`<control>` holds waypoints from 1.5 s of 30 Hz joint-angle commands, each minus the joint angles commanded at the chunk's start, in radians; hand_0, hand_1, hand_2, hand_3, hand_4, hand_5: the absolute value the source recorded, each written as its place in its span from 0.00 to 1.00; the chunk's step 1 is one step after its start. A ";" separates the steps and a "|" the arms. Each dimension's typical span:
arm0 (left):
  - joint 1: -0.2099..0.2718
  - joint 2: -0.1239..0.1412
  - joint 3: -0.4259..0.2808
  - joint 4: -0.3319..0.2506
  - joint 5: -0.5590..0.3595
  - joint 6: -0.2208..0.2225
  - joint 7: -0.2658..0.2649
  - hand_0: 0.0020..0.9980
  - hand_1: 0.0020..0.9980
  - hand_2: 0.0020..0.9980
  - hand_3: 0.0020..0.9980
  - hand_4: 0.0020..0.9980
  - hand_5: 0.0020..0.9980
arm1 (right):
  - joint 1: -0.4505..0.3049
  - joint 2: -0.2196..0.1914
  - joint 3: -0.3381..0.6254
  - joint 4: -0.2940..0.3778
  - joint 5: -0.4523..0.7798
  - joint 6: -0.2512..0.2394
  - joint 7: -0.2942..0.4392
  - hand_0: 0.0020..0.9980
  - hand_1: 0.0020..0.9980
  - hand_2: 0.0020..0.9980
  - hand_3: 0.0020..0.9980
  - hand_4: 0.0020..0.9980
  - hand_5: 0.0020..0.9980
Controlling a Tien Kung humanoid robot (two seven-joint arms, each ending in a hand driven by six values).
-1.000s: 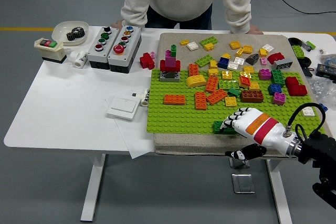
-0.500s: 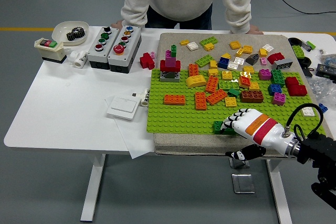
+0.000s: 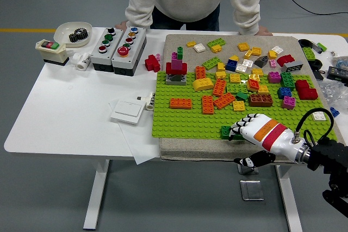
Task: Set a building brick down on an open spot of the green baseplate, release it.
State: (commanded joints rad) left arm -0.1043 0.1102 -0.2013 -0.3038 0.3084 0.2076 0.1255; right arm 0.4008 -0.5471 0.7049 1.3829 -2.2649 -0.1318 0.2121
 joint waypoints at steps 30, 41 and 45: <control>0.008 0.000 -0.011 0.001 0.015 -0.001 0.007 0.75 0.76 0.79 0.69 0.79 0.74 | 0.020 0.021 0.107 -0.006 0.058 -0.064 -0.026 0.71 0.66 0.72 0.61 0.84 0.46; 0.011 0.001 -0.016 0.002 0.021 -0.001 0.011 0.75 0.76 0.79 0.69 0.79 0.74 | 0.093 0.056 0.150 -0.100 0.102 -0.102 -0.119 0.68 0.65 0.72 0.61 0.84 0.46; 0.010 0.003 -0.019 0.001 0.029 -0.002 0.014 0.75 0.76 0.79 0.69 0.79 0.75 | 0.129 0.066 0.151 -0.169 0.112 -0.095 -0.139 0.68 0.65 0.72 0.61 0.84 0.46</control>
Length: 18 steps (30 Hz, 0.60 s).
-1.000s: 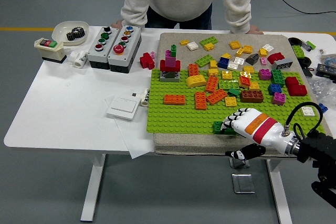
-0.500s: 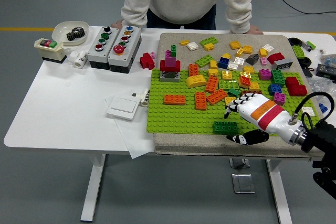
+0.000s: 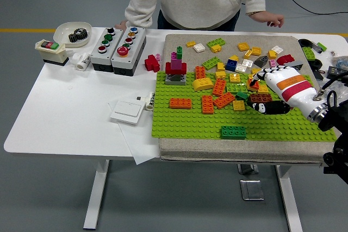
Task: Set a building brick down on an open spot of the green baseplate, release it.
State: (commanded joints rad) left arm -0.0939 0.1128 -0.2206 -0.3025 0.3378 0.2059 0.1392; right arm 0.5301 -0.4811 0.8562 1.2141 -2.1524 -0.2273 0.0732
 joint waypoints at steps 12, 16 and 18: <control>-0.002 0.001 0.000 -0.001 0.000 0.001 0.001 0.75 0.76 0.79 0.69 0.79 0.75 | 0.104 0.057 -0.054 -0.236 -0.031 0.058 -0.021 0.68 0.65 0.72 0.61 0.84 0.45; -0.002 0.001 0.000 -0.001 -0.001 0.001 0.001 0.75 0.76 0.79 0.69 0.79 0.75 | 0.119 0.072 -0.058 -0.269 -0.032 0.070 -0.025 0.68 0.65 0.72 0.61 0.84 0.45; -0.003 0.001 0.000 -0.002 -0.001 0.001 0.001 0.75 0.76 0.79 0.69 0.79 0.75 | 0.128 0.083 -0.061 -0.286 -0.033 0.081 -0.030 0.68 0.65 0.72 0.61 0.84 0.45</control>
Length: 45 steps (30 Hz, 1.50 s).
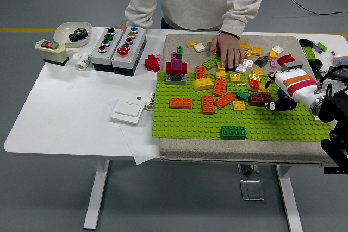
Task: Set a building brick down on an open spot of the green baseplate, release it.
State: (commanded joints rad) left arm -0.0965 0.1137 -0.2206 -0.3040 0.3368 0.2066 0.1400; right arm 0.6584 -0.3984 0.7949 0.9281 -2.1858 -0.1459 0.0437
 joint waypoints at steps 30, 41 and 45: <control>-0.010 0.001 0.016 -0.001 -0.030 0.005 -0.009 0.75 0.76 0.79 0.69 0.79 0.75 | 0.094 0.075 -0.065 -0.157 -0.083 0.079 -0.005 0.68 0.66 0.72 0.62 0.87 0.47; -0.013 0.002 0.010 -0.002 -0.018 0.004 -0.004 0.75 0.76 0.79 0.69 0.79 0.75 | 0.102 0.085 -0.066 -0.185 -0.083 0.095 -0.010 0.68 0.66 0.72 0.62 0.87 0.48; -0.012 0.003 0.007 -0.002 -0.014 0.004 -0.002 0.75 0.76 0.79 0.69 0.79 0.75 | 0.102 0.084 -0.066 -0.189 -0.083 0.097 -0.011 0.68 0.66 0.72 0.62 0.87 0.49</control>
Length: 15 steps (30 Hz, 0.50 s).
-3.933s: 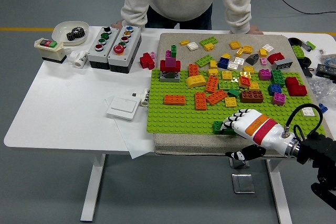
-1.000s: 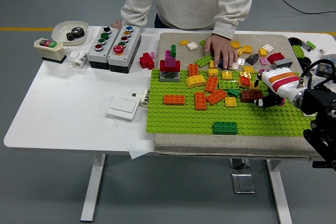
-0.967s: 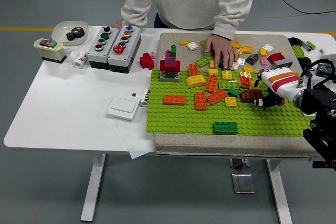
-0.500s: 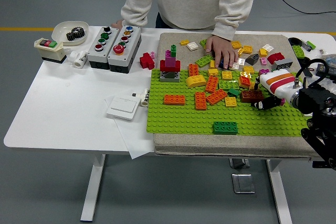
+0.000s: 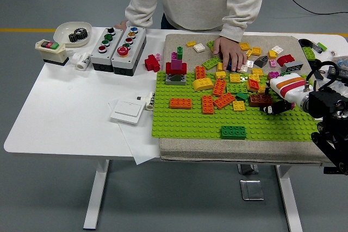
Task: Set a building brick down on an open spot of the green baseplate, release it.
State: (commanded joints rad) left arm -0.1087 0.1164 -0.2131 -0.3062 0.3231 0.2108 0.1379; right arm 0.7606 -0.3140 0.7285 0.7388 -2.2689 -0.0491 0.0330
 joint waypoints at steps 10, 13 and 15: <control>0.003 0.001 -0.011 0.000 0.019 -0.002 0.007 0.75 0.76 0.79 0.69 0.79 0.75 | -0.005 -0.008 -0.002 0.011 0.000 -0.004 0.029 0.57 0.57 0.63 0.55 0.84 0.51; 0.005 0.001 -0.015 0.000 0.025 -0.002 0.009 0.75 0.76 0.79 0.69 0.79 0.75 | -0.008 -0.009 -0.002 0.013 0.000 -0.009 0.034 0.57 0.57 0.63 0.55 0.84 0.51; 0.005 0.001 -0.016 0.000 0.027 -0.003 0.010 0.75 0.76 0.79 0.69 0.79 0.75 | -0.008 -0.009 -0.002 0.013 0.000 -0.011 0.035 0.57 0.57 0.63 0.55 0.84 0.51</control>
State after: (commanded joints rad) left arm -0.1039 0.1174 -0.2288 -0.3062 0.3502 0.2083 0.1479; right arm 0.7523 -0.3228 0.7270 0.7515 -2.2689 -0.0602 0.0681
